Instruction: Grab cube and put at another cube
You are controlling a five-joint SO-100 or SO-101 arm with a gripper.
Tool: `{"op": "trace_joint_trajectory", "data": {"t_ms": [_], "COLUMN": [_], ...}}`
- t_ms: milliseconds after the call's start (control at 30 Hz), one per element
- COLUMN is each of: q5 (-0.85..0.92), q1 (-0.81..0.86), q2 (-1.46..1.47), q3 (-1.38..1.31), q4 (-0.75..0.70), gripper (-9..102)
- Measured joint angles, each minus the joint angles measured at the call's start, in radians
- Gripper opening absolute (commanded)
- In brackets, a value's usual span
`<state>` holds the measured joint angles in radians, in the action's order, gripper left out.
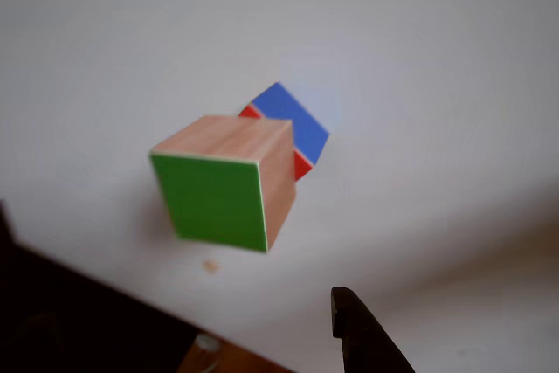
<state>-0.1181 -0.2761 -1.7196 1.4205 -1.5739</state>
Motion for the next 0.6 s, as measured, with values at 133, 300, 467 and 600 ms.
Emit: {"op": "trace_joint_trajectory", "data": {"t_ms": [133, 300, 467, 600], "q5": [0.032, 0.1, 0.144, 0.141], "q1": [0.114, 0.298, 0.416, 0.448], "q2": [-0.222, -0.337, -0.514, -0.586], "q3": [0.302, 0.563, 0.879, 1.054], "q4": [0.16, 0.365, 0.617, 0.733], "gripper": [48, 48, 47, 46]}}
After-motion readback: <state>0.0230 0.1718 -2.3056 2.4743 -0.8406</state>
